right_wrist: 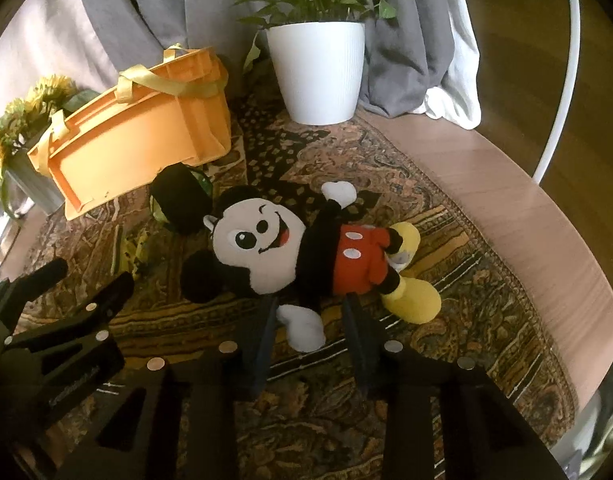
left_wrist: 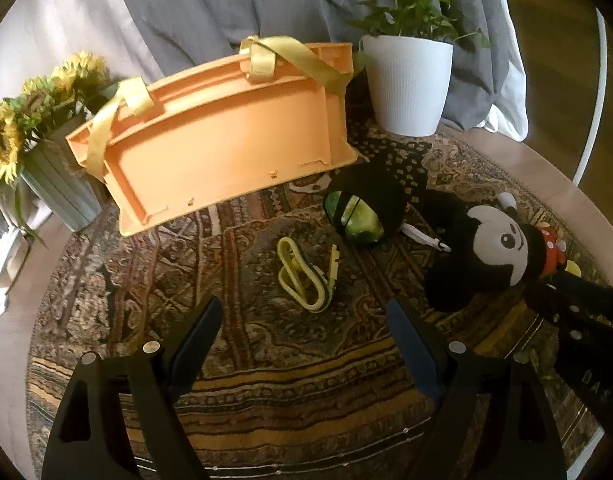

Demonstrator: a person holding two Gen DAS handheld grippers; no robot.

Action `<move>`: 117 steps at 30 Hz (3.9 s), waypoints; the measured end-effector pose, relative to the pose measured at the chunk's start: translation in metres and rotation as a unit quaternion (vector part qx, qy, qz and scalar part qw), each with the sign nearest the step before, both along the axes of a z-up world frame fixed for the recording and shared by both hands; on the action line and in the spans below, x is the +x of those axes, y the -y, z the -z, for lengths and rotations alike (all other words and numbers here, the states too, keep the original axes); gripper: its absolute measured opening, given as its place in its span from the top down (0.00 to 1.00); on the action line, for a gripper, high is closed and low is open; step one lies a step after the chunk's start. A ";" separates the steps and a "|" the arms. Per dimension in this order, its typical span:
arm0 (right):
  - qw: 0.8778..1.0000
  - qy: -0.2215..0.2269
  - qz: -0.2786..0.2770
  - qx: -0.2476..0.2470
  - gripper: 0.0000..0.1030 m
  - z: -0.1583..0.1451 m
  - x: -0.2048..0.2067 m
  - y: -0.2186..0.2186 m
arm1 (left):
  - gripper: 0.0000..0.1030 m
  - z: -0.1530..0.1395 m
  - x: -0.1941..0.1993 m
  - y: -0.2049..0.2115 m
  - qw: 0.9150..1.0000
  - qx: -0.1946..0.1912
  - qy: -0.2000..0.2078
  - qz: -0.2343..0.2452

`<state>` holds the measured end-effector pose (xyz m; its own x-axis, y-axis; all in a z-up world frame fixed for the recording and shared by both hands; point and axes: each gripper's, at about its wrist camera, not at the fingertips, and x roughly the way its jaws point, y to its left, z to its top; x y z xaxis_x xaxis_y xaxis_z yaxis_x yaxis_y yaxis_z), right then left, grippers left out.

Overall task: Organize soft objects
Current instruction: 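Grasp the yellow strap with the left tool while the right tool grasps the Mickey Mouse plush, then lift the strap and Mickey plush and carry both over the crate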

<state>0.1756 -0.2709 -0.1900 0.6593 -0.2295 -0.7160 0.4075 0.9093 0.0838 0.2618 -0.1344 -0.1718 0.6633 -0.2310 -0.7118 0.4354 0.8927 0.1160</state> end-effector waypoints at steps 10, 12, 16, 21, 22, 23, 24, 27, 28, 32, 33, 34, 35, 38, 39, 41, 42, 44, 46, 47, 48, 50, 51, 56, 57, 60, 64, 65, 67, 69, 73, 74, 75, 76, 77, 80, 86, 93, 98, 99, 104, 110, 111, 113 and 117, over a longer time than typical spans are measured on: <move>1.000 0.001 0.002 0.015 0.79 0.003 0.007 0.003 | 0.28 0.007 0.016 0.008 1.000 -0.010 -0.025 -0.010; 1.000 0.003 0.005 0.014 0.79 0.001 0.007 0.003 | 0.33 0.008 0.019 0.011 1.000 -0.007 -0.027 -0.011; 1.000 0.006 0.005 0.020 0.80 -0.004 0.010 0.005 | 0.39 0.014 0.028 0.015 0.999 -0.008 -0.043 -0.019; 1.000 0.021 0.005 0.015 0.81 -0.012 0.014 0.007 | 0.42 0.022 0.037 0.020 0.998 0.002 -0.058 -0.029; 1.000 0.024 0.003 0.015 0.81 -0.014 0.015 0.008 | 0.42 0.024 0.038 0.020 0.998 0.004 -0.063 -0.030; 1.000 0.026 0.003 0.015 0.81 -0.015 0.015 0.008 | 0.44 0.026 0.040 0.020 0.997 0.001 -0.068 -0.032; 0.999 0.028 0.003 0.014 0.81 -0.016 0.016 0.008 | 0.46 0.027 0.041 0.020 0.997 0.001 -0.072 -0.036; 0.999 0.035 0.000 0.010 0.82 -0.019 0.017 0.009 | 0.58 0.029 0.043 0.021 0.997 -0.001 -0.070 -0.040; 0.999 0.038 -0.001 0.008 0.82 -0.020 0.017 0.009 | 0.61 0.030 0.043 0.021 0.997 -0.003 -0.068 -0.037; 0.999 0.047 -0.005 0.002 0.83 -0.025 0.017 0.009 | 0.68 0.028 0.043 0.021 0.997 -0.008 -0.060 -0.039; 0.999 0.049 -0.006 0.000 0.83 -0.026 0.017 0.009 | 0.69 0.028 0.043 0.020 0.997 -0.011 -0.062 -0.039; 0.999 0.051 -0.007 -0.002 0.83 -0.027 0.017 0.009 | 0.69 0.027 0.043 0.019 0.997 -0.013 -0.062 -0.038; 0.999 0.054 -0.007 -0.003 0.84 -0.029 0.016 0.009 | 0.69 0.026 0.043 0.018 0.997 -0.016 -0.061 -0.037; 0.998 0.060 -0.008 -0.002 0.85 -0.033 0.014 0.010 | 0.70 0.021 0.039 0.014 0.997 -0.023 -0.056 -0.039; 0.998 0.062 -0.009 -0.001 0.85 -0.034 0.013 0.010 | 0.70 0.019 0.038 0.013 0.997 -0.025 -0.055 -0.038; 0.998 0.069 -0.009 -0.004 0.86 -0.040 0.012 0.010 | 0.70 0.014 0.035 0.011 0.997 -0.032 -0.055 -0.036; 0.997 0.073 -0.010 -0.006 0.86 -0.042 0.011 0.010 | 0.70 0.011 0.034 0.010 0.997 -0.036 -0.054 -0.036; 0.997 0.082 -0.011 -0.008 0.87 -0.049 0.010 0.010 | 0.70 0.003 0.032 0.009 0.997 -0.043 -0.050 -0.035; 0.996 0.087 -0.013 -0.015 0.87 -0.054 0.010 0.010 | 0.70 -0.004 0.029 0.008 0.997 -0.048 -0.046 -0.032; 0.996 0.090 -0.014 -0.017 0.87 -0.057 0.009 0.009 | 0.70 -0.006 0.028 0.007 0.997 -0.050 -0.045 -0.031; 0.995 0.093 -0.016 -0.018 0.87 -0.059 0.009 0.009 | 0.70 -0.010 0.028 0.007 0.997 -0.052 -0.044 -0.029; 0.995 0.097 -0.017 -0.020 0.88 -0.064 0.008 0.008 | 0.70 -0.016 0.026 0.005 0.997 -0.056 -0.041 -0.028; 0.995 0.099 -0.019 -0.020 0.88 -0.066 0.008 0.007 | 0.70 -0.020 0.025 0.004 0.997 -0.059 -0.040 -0.027; 0.993 0.112 -0.026 -0.029 0.88 -0.080 0.005 0.001 | 0.70 -0.037 0.021 -0.002 0.997 -0.069 -0.027 -0.025; 0.993 0.115 -0.028 -0.031 0.88 -0.083 0.005 0.000 | 0.70 -0.040 0.020 -0.004 0.997 -0.072 -0.025 -0.025; 0.991 0.124 -0.034 -0.033 0.88 -0.092 0.004 -0.004 | 0.70 -0.050 0.017 -0.009 0.996 -0.078 -0.019 -0.025; 0.988 0.140 -0.044 -0.040 0.88 -0.107 0.005 -0.011 | 0.70 -0.063 0.014 -0.017 0.996 -0.088 -0.012 -0.028; 0.988 0.144 -0.047 -0.040 0.88 -0.111 0.006 -0.013 | 0.70 -0.068 0.014 -0.020 0.995 -0.093 -0.010 -0.027; 0.986 0.152 -0.053 -0.044 0.88 -0.118 0.007 -0.019 | 0.70 -0.075 0.013 -0.026 0.994 -0.105 -0.012 -0.023; 0.984 0.160 -0.061 -0.043 0.88 -0.124 0.009 -0.023 | 0.70 -0.082 0.013 -0.031 0.993 -0.111 -0.011 -0.026; 0.980 0.176 -0.074 -0.048 0.88 -0.137 0.015 -0.033 | 0.70 -0.100 0.013 -0.043 0.993 -0.114 0.009 -0.035; 0.979 0.180 -0.078 -0.049 0.88 -0.141 0.016 -0.036 | 0.70 -0.104 0.013 -0.045 0.993 -0.114 0.014 -0.037; 0.978 0.185 -0.082 -0.050 0.88 -0.144 0.018 -0.038 | 0.70 -0.108 0.013 -0.048 0.993 -0.114 0.019 -0.038; 0.977 0.190 -0.087 -0.050 0.88 -0.148 0.020 -0.040 | 0.70 -0.111 0.014 -0.050 0.992 -0.114 0.022 -0.040; 0.975 0.194 -0.091 -0.051 0.88 -0.151 0.022 -0.043 | 0.70 -0.116 0.014 -0.053 0.992 -0.117 0.026 -0.041; 0.972 0.206 -0.102 -0.053 0.88 -0.161 0.028 -0.050 | 0.70 -0.126 0.016 -0.061 0.991 -0.118 0.038 -0.041; 0.963 0.229 -0.125 -0.063 0.88 -0.179 0.037 -0.061 | 0.70 -0.146 0.021 -0.075 0.989 -0.121 0.061 -0.051; 0.954 0.254 -0.146 -0.065 0.88 -0.200 0.056 -0.071 | 0.70 -0.167 0.033 -0.086 0.986 -0.127 0.086 -0.059; 0.947 0.269 -0.159 -0.072 0.88 -0.216 0.072 -0.077 | 0.70 -0.181 0.045 -0.090 0.985 -0.129 0.100 -0.063; 0.945 0.274 -0.162 -0.073 0.88 -0.220 0.076 -0.079 | 0.70 -0.183 0.048 -0.091 0.984 -0.129 0.102 -0.063; 0.938 0.289 -0.170 -0.086 0.88 -0.234 0.090 -0.085 | 0.70 -0.196 0.062 -0.094 0.982 -0.135 0.115 -0.066; 0.932 0.301 -0.184 -0.086 0.88 -0.248 0.109 -0.091 | 0.70 -0.206 0.080 -0.099 0.980 -0.136 0.125 -0.070; 0.931 0.302 -0.185 -0.085 0.88 -0.249 0.112 -0.091 | 0.70 -0.207 0.083 -0.100 0.980 -0.135 0.126 -0.071; 0.930 0.304 -0.189 -0.084 0.88 -0.252 0.120 -0.092 | 0.70 -0.209 0.089 -0.101 0.980 -0.137 0.127 -0.072; 0.928 0.307 -0.194 -0.087 0.88 -0.256 0.134 -0.095 | 0.70 -0.213 0.103 -0.105 0.979 -0.142 0.129 -0.075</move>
